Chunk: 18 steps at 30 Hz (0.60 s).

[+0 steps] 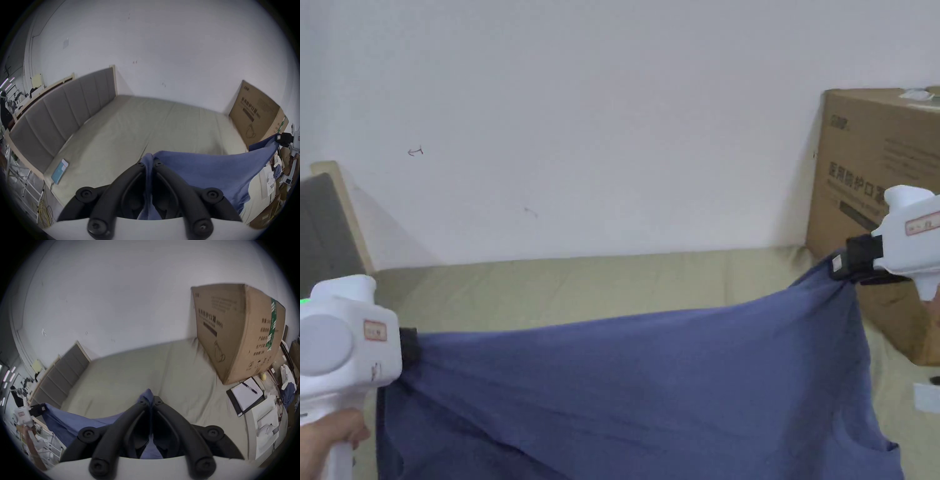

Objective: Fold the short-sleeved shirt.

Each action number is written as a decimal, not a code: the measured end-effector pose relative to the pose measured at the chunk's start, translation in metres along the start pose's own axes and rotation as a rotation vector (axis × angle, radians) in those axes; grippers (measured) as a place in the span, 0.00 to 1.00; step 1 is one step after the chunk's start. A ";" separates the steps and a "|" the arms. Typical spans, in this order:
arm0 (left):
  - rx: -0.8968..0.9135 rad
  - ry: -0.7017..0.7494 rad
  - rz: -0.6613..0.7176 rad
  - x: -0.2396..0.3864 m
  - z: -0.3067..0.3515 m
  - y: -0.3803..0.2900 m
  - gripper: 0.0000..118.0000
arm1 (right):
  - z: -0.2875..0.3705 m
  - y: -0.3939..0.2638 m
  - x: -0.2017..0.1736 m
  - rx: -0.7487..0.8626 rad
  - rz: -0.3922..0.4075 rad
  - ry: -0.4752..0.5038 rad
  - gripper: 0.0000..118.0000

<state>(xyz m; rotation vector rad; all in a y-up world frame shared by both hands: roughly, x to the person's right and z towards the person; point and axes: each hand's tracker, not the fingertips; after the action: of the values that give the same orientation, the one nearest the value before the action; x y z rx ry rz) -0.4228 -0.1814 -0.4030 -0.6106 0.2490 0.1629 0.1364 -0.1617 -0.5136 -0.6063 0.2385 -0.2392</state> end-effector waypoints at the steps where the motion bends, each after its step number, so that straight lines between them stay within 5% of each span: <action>1: 0.024 -0.014 -0.005 0.003 0.005 0.010 0.03 | 0.010 0.008 -0.003 0.018 0.006 -0.006 0.01; 18: 0.188 -0.005 -0.102 0.065 0.023 0.208 0.03 | 0.066 0.185 -0.052 0.153 0.037 -0.111 0.01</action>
<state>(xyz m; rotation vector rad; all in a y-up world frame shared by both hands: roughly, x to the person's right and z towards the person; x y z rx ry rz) -0.4026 0.0058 -0.5163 -0.4347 0.2254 0.0418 0.1339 0.0358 -0.5615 -0.4618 0.1230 -0.1852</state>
